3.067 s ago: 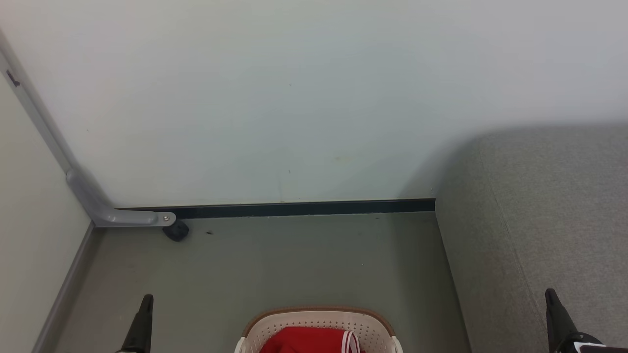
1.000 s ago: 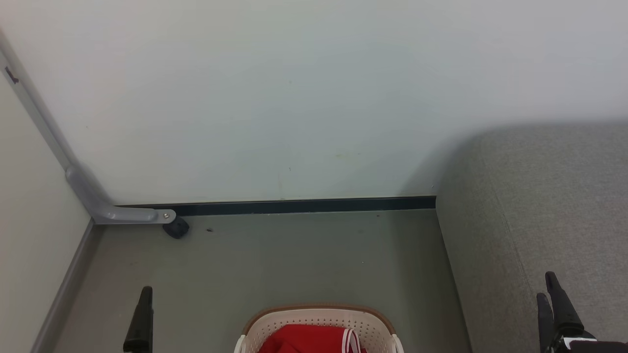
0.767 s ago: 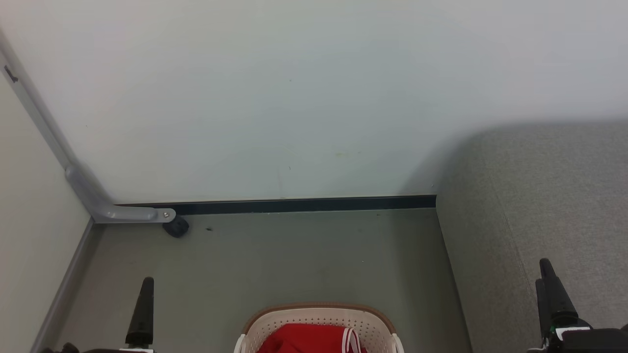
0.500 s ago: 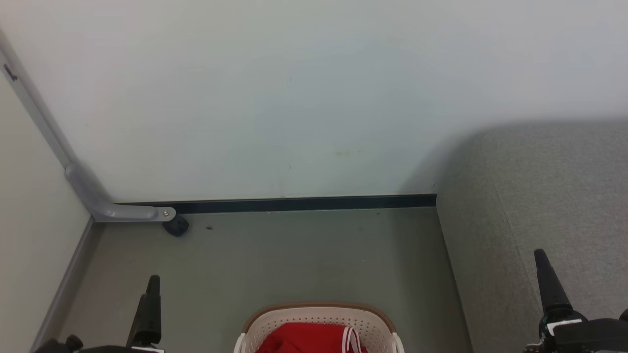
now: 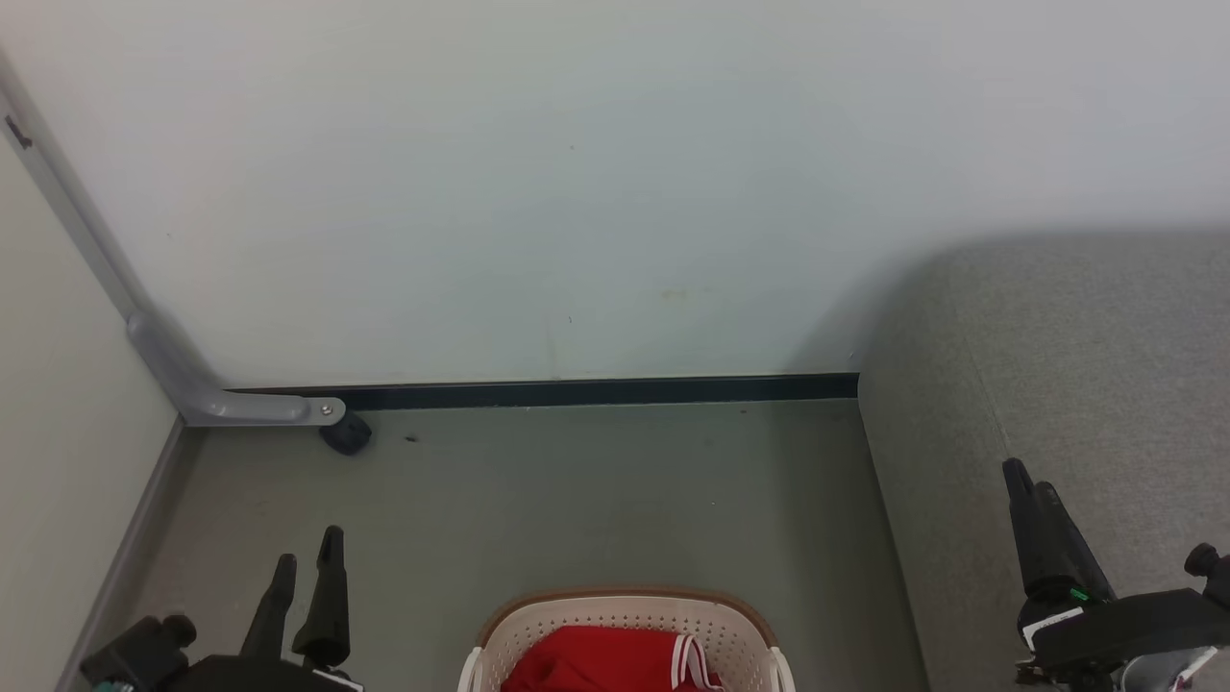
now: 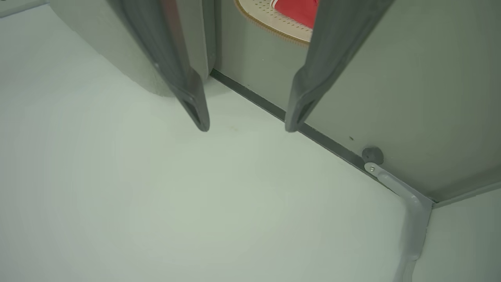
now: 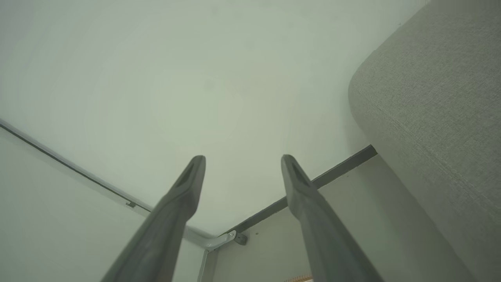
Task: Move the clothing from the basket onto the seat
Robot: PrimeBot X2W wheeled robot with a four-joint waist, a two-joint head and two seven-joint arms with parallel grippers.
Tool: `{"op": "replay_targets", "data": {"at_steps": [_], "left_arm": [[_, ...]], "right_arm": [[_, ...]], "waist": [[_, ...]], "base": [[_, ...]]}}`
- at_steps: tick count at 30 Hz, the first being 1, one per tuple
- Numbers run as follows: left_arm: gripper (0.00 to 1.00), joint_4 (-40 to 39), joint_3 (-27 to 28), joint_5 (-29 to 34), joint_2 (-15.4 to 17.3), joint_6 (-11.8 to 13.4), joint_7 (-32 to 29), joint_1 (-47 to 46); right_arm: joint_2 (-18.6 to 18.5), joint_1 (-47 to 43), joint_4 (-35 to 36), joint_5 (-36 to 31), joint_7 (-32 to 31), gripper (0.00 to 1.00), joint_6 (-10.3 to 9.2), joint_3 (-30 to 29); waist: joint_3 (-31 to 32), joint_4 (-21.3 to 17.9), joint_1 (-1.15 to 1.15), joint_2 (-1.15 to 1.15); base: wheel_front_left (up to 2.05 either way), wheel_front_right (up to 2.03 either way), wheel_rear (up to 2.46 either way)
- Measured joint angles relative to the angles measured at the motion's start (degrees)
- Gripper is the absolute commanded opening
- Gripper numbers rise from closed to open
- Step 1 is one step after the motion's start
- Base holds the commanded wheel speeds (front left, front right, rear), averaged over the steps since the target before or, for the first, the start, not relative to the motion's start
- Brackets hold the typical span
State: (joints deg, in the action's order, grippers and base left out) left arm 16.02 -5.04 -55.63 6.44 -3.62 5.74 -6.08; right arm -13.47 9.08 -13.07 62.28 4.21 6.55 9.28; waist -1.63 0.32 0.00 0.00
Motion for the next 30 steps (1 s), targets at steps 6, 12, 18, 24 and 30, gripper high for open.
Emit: {"op": "replay_targets", "data": {"at_steps": [6,12,18,24,30], "left_arm": [[1.00,0.4,-2.5,7.3,1.4,1.3,1.3,-1.1],[1.00,1.6,-3.8,11.9,1.8,2.2,2.5,-2.1],[1.00,2.2,-4.6,16.6,1.9,3.2,3.9,-2.2],[1.00,2.4,-5.1,20.8,2.0,3.7,5.1,-3.0],[1.00,2.9,-5.5,24.8,2.2,4.1,6.5,-3.2]], "right_arm": [[-1.6,1.2,-1.1,-6.2,2.0,1.00,0.01,2.9],[-2.4,2.6,-2.2,-11.4,3.6,1.00,0.02,5.5],[-3.2,3.7,-3.2,-15.3,5.2,1.00,0.03,7.5],[-3.8,4.6,-3.9,-19.5,6.5,1.00,0.15,9.0],[-4.6,5.0,-4.4,-23.5,8.0,1.00,0.51,10.3]], "waist": [[-0.2,0.1,0.00,0.00],[-0.4,0.2,0.00,0.00],[-0.3,0.2,0.00,0.00],[0.0,0.0,0.00,0.00],[0.0,-0.2,0.00,0.00]], "base": [[0.00,0.00,0.00],[0.00,0.00,0.00],[0.00,0.00,0.00],[0.00,0.00,0.00],[0.00,0.00,0.00]]}}
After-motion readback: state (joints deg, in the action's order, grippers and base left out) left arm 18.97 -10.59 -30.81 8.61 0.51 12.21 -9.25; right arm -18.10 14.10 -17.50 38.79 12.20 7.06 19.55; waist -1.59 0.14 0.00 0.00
